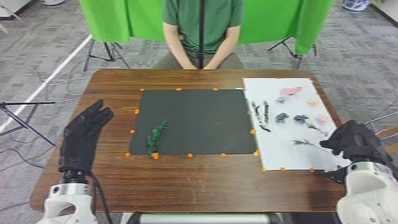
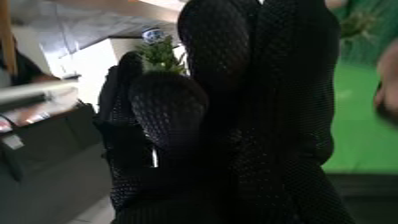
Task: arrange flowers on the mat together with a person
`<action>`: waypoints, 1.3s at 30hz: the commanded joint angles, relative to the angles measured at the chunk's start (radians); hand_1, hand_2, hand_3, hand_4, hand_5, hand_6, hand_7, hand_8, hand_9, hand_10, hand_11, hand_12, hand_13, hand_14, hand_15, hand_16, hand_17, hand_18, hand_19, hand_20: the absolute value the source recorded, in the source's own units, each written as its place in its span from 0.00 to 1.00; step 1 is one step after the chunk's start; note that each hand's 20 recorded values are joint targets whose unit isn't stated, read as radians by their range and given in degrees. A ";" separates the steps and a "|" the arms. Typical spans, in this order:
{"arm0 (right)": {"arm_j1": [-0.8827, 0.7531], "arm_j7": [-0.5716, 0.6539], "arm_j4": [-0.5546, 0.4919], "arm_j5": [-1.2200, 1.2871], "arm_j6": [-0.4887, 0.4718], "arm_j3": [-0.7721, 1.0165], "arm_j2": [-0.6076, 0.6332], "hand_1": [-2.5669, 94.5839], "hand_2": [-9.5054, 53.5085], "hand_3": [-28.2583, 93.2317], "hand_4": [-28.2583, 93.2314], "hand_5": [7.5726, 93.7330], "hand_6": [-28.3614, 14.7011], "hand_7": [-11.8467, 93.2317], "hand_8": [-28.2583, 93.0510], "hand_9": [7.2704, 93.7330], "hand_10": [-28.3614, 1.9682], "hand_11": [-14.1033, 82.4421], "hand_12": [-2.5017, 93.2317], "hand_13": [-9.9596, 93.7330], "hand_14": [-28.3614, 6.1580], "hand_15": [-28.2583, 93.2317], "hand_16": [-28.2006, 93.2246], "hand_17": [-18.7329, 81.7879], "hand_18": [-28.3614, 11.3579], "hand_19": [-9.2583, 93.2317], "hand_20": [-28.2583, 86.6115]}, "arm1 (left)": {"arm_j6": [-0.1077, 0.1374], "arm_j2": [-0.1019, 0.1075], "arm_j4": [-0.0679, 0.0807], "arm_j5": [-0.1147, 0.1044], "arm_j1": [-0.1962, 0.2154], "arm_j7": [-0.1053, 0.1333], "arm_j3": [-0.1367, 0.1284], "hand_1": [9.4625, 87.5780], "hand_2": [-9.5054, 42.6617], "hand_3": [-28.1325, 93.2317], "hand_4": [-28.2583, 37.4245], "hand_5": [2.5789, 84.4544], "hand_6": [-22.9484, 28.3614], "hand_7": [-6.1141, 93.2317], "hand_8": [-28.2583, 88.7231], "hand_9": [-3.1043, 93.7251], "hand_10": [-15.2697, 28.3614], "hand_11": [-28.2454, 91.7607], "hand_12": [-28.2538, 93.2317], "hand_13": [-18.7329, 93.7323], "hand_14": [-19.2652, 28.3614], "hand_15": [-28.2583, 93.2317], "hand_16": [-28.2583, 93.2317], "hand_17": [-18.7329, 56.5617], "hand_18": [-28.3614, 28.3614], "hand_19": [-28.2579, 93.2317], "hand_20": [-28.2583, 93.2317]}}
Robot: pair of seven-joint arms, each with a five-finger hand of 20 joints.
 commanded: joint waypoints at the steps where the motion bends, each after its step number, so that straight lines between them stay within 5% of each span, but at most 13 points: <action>1: 0.146 0.030 -0.101 0.054 0.034 -0.204 -0.156 0.94 0.00 0.00 0.55 0.94 0.73 0.32 0.29 1.00 0.64 0.47 0.32 0.85 0.55 0.83 0.50 0.54 0.17 0.82 0.67 | -0.014 -0.002 0.000 -0.003 0.008 -0.021 0.001 0.21 0.04 0.76 0.08 0.50 0.53 0.19 0.19 0.48 0.64 0.36 0.35 0.46 0.74 0.33 0.25 0.31 0.67 0.25 0.36; 14: 0.306 0.042 0.021 0.165 -0.006 -0.469 -0.352 0.94 0.00 0.00 0.57 0.95 0.71 0.34 0.29 1.00 0.61 0.53 0.27 0.84 0.53 0.88 0.50 0.53 0.14 0.86 0.68 | 0.001 0.031 -0.019 0.000 0.023 -0.040 0.001 0.21 0.03 0.75 0.09 0.49 0.53 0.19 0.19 0.47 0.64 0.36 0.35 0.46 0.74 0.33 0.25 0.31 0.67 0.25 0.36; 24: 0.359 0.112 0.112 0.200 -0.022 -0.547 -0.389 0.94 0.00 0.00 0.57 0.96 0.71 0.33 0.28 1.00 0.62 0.55 0.25 0.86 0.56 0.87 0.49 0.56 0.13 0.88 0.67 | 0.019 0.051 -0.036 0.000 0.039 -0.052 -0.002 0.21 0.03 0.75 0.09 0.49 0.53 0.19 0.19 0.47 0.64 0.36 0.35 0.46 0.74 0.33 0.25 0.31 0.67 0.24 0.36; 39: 0.394 0.109 0.188 0.248 -0.003 -0.658 -0.405 0.95 0.00 0.00 0.55 0.97 0.70 0.31 0.28 1.00 0.66 0.54 0.23 0.91 0.64 0.83 0.49 0.59 0.13 0.90 0.65 | 0.010 0.060 -0.046 0.007 0.046 -0.074 -0.003 0.21 0.03 0.75 0.09 0.49 0.53 0.18 0.19 0.47 0.65 0.36 0.35 0.46 0.74 0.33 0.25 0.30 0.67 0.24 0.36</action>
